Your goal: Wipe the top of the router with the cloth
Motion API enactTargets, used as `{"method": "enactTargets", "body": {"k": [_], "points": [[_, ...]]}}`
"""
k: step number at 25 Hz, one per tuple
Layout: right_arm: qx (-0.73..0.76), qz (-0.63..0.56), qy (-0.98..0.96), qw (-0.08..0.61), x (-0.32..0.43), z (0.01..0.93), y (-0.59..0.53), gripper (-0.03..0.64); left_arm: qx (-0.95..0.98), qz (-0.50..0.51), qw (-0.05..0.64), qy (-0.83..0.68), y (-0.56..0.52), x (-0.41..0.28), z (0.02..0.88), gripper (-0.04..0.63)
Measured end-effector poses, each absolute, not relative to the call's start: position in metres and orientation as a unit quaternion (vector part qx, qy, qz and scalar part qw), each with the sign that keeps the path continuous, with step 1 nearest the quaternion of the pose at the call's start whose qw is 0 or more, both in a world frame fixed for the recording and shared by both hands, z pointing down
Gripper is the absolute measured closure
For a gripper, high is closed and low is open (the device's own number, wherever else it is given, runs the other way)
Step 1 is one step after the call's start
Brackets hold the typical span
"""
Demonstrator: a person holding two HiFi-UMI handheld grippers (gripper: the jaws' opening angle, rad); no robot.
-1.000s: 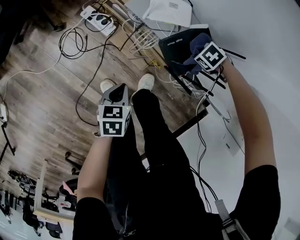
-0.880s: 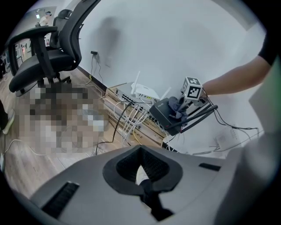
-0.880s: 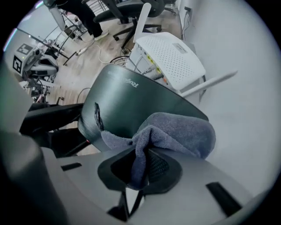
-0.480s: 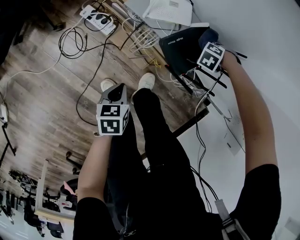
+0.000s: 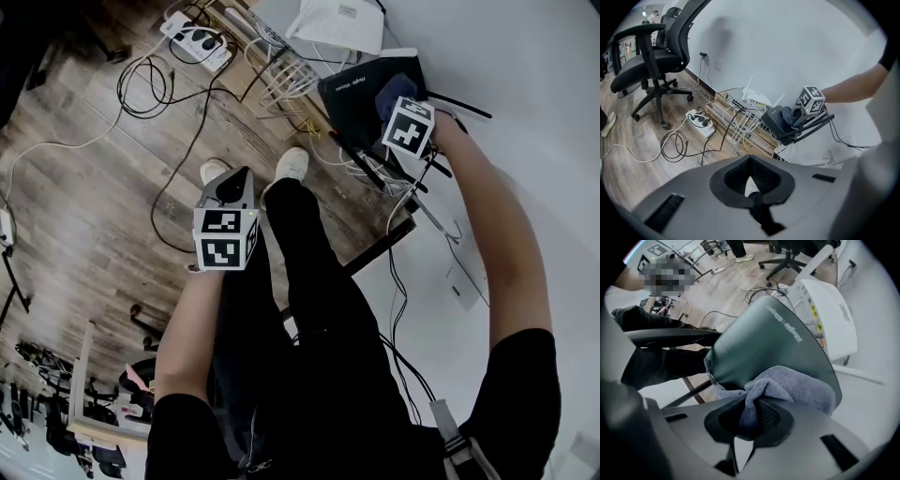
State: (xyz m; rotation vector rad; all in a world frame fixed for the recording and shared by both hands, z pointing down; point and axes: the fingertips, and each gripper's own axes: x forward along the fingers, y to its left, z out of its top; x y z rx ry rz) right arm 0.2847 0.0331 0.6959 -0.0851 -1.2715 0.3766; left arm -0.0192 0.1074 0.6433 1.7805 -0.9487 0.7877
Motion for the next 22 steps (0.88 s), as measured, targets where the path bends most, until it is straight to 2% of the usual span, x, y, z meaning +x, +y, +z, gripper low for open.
{"method": "enactTargets", "body": {"k": [7, 14, 22], "points": [[-0.105, 0.135, -0.642, 0.747, 0.222, 0.691, 0.055, 0.594, 0.73, 0.326, 0.463, -0.384, 0.107, -0.022, 0.64, 0.601], [-0.066, 0.131, -0.71, 0.689, 0.159, 0.686, 0.041, 0.594, 0.73, 0.325, 0.456, -0.392, 0.098, -0.03, 0.628, 0.601], [0.108, 0.078, -0.745, 0.654, 0.151, 0.657, -0.003, 0.594, 0.738, 0.303, 0.427, -0.424, 0.066, -0.045, 0.587, 0.601]]}}
